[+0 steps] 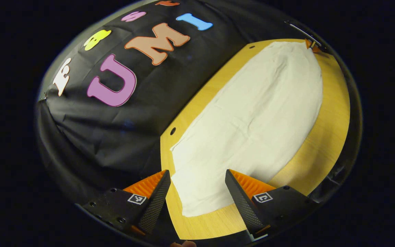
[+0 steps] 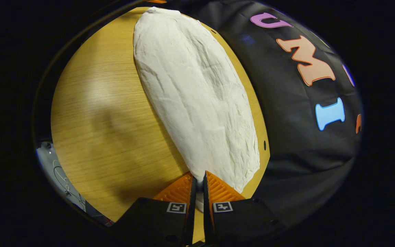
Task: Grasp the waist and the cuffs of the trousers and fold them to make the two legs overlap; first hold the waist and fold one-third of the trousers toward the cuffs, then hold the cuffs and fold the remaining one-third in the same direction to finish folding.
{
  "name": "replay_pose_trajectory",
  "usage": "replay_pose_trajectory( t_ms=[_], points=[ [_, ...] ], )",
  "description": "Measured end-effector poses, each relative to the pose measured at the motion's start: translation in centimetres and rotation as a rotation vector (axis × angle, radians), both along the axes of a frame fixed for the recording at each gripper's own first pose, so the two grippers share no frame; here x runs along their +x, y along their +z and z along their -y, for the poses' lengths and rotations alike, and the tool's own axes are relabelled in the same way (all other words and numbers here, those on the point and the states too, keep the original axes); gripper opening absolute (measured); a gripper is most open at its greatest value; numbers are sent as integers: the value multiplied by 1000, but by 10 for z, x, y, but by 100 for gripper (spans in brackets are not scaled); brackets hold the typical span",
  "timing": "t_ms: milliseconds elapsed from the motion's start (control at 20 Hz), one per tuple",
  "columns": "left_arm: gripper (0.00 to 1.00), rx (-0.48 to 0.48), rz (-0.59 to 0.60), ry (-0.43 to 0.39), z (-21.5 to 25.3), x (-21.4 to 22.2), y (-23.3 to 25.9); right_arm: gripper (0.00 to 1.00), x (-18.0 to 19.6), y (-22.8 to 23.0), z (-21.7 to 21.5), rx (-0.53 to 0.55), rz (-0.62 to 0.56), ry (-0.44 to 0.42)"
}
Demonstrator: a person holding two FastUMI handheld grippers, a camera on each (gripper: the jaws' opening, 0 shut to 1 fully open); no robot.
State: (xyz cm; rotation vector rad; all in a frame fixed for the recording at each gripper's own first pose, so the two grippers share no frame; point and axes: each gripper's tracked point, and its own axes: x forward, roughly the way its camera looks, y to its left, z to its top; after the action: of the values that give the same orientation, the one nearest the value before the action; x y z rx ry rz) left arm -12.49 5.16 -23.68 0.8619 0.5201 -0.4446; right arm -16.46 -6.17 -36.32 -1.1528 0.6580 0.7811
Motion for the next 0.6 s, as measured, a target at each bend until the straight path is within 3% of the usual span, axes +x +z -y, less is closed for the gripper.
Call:
replay_pose_trajectory(
  t_ms=[400, 600],
  points=[
    [96, 205, -168, -204, -5, -42, -49, 14, 0, 0, 0, -4, 12, 7],
    [97, 267, -215, -245, -10, -45, -61, 14, 1, -1, -1, -5, 21, 6]
  ],
)
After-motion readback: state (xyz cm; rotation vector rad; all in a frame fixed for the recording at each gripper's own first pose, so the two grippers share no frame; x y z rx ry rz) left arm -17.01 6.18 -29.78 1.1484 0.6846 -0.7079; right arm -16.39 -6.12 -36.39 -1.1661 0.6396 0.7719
